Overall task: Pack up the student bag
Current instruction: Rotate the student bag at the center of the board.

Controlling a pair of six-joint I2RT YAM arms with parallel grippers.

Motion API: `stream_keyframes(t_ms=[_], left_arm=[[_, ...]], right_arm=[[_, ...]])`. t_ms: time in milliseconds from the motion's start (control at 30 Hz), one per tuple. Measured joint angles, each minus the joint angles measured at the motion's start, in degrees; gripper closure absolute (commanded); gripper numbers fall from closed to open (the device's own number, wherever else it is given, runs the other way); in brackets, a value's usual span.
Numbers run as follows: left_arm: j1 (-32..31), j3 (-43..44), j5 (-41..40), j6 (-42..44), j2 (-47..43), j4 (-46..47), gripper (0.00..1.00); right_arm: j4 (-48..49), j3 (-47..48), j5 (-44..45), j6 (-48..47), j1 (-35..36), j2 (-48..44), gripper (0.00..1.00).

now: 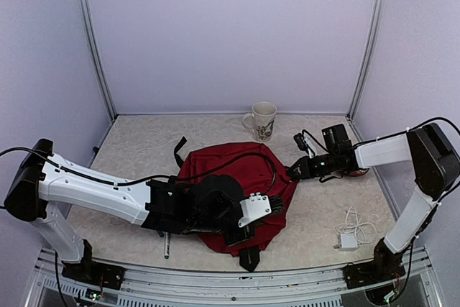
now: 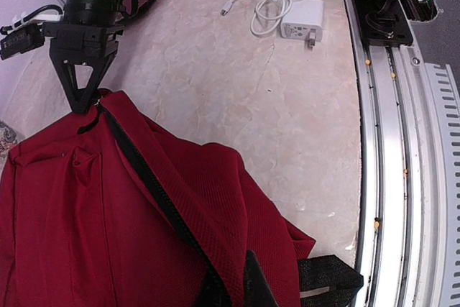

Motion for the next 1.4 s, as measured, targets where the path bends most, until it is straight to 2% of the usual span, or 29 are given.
stream_keyframes(t_ms=[100,133,200,267,333,433,667,867,933,1133,1267,1400], left_arm=[[0.02,0.72,0.74,0.00,0.79,-0.48,1.00],[0.04,1.25,1.16,0.02,1.25,-0.87,0.93],[0.04,1.79,1.95,-0.02,1.86,-1.27,0.61],[-0.02,2.23,4.00,0.04,2.03,-2.23,0.40],[-0.70,2.64,6.88,-0.26,2.03,-3.17,0.30],[-1.05,3.23,9.18,-0.57,2.03,-4.42,0.22],[0.79,3.30,11.65,-1.70,-0.07,-4.52,0.18],[10.40,-0.76,17.20,-6.38,-9.49,-0.33,0.15],[14.12,-2.21,16.74,-8.46,-11.96,1.42,0.19],[21.75,-4.87,15.23,-15.28,-10.19,3.10,0.48],[22.53,-8.24,15.43,-17.73,-3.96,2.82,0.50],[18.38,-11.65,14.05,-18.21,1.20,1.46,0.50]], right_arm=[[-0.42,0.13,0.42,-0.55,0.11,0.00,1.00],[-0.61,0.13,0.87,-0.79,0.31,0.00,1.00],[-0.79,0.11,1.51,-1.11,0.68,-0.15,0.99],[-0.48,0.07,3.02,-1.77,0.72,-0.72,0.79],[0.13,-0.02,4.59,-2.34,0.22,-1.60,0.64],[0.39,-0.22,5.81,-2.40,-0.35,-3.43,0.55],[-1.64,-0.44,8.48,-1.75,0.83,-12.61,0.49],[-4.09,-0.26,10.78,0.17,9.70,-16.22,0.51],[-4.94,-0.26,11.17,1.51,13.92,-16.22,0.52],[-5.18,-2.29,12.61,5.53,26.43,-15.96,0.54],[-5.16,-8.57,14.19,10.08,29.38,-15.65,0.57],[-5.97,-14.36,18.47,15.58,29.24,-15.98,0.57]])
